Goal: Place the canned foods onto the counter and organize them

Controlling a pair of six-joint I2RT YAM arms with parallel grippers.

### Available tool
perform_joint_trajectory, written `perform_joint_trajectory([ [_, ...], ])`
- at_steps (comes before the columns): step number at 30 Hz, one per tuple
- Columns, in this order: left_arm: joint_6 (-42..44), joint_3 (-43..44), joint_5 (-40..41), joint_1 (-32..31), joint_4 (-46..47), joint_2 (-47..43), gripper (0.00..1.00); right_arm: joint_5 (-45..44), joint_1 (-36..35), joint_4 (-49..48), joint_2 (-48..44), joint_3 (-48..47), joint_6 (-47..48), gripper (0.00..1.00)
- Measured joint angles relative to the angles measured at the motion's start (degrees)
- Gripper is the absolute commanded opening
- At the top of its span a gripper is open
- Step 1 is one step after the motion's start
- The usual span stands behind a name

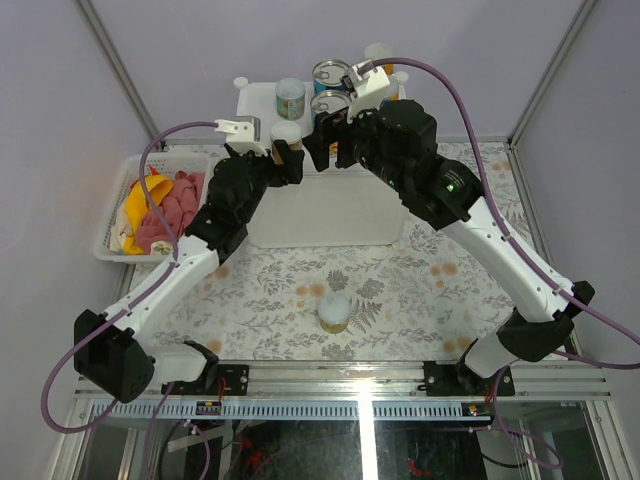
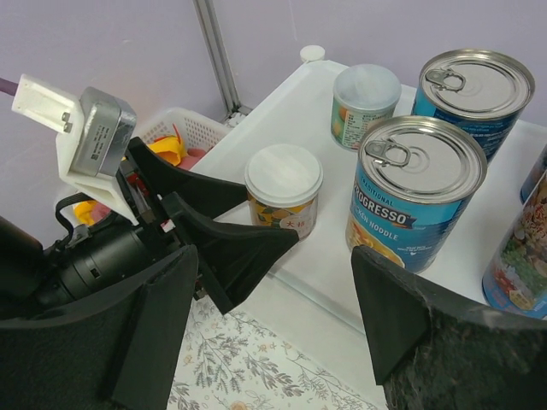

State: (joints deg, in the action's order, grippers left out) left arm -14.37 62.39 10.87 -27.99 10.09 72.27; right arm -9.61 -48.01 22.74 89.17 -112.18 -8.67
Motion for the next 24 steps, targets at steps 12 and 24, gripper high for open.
perform_joint_trajectory([
  [12,2.67,2.73,0.55,0.00,0.59,3.89,0.74,-0.22,0.00,0.00,0.00,0.00,1.25,0.79],
  [24,5.18,4.59,1.14,0.00,0.85,6.67,0.70,-1.79,0.00,-0.79,-0.11,0.83,2.51,0.79],
])
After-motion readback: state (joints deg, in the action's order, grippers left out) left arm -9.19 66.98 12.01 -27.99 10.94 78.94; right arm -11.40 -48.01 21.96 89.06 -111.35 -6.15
